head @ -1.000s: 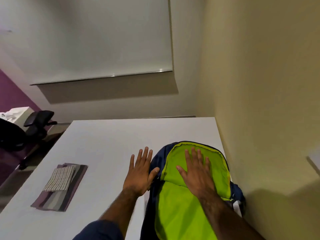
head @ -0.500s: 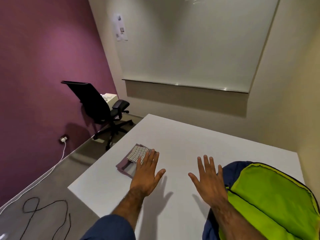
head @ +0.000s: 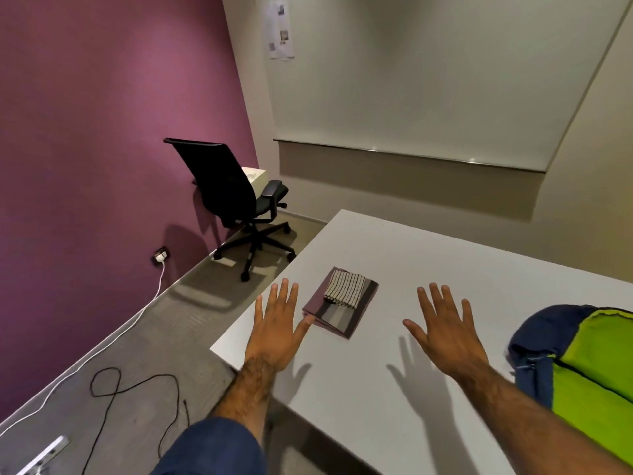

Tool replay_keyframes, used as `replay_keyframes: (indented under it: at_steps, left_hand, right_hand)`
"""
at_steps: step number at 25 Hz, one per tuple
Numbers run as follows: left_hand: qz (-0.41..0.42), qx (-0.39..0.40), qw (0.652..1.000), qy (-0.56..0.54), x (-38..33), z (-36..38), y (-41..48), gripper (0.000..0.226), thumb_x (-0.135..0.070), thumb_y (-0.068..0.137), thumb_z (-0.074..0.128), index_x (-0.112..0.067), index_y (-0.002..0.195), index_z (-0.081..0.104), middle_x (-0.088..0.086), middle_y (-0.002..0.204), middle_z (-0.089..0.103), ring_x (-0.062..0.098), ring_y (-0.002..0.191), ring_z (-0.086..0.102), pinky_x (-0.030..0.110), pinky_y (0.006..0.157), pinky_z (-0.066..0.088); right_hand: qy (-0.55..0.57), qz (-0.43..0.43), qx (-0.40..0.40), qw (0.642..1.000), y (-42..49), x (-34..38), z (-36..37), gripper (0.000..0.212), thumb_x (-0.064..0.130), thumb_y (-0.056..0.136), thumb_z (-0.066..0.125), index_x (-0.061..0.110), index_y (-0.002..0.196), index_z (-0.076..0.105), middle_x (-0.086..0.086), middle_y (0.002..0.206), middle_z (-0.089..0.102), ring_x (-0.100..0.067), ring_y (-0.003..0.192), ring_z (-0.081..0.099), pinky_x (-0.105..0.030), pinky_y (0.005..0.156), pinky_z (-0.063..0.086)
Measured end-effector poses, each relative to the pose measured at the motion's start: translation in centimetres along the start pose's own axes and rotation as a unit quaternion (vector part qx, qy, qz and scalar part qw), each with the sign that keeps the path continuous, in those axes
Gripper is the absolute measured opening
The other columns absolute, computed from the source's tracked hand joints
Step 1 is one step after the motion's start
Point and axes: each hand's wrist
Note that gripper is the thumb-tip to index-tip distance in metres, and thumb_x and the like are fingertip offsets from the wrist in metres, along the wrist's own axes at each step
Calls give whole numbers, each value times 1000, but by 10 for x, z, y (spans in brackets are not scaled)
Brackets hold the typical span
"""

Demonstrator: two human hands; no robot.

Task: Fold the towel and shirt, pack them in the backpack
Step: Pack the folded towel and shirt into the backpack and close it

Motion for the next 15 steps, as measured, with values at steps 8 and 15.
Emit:
replay_keyframes:
  at_steps: [8, 15]
  left_hand:
    - [36, 32, 999, 23, 22, 17, 39, 82, -77, 91, -12, -30, 157, -26, -6, 164, -35, 17, 151, -31, 39, 116, -32]
    - [46, 80, 995, 31, 44, 31, 86, 78, -73, 96, -2, -31, 157, -26, -8, 161, -38, 14, 148, -35, 43, 121, -23]
  right_hand:
    - [24, 28, -2, 999, 42, 17, 23, 92, 75, 85, -15, 24, 161, -13, -5, 169, -14, -25, 155, -16, -51, 123, -9]
    - [95, 19, 55, 994, 80, 60, 77, 93, 77, 80, -22, 25, 158, -19, -4, 167, -18, -26, 154, -19, -52, 123, -12]
Point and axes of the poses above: each hand's wrist, its own y-axis towards the middle knuckle, its own z-axis out of the palm, x = y × z
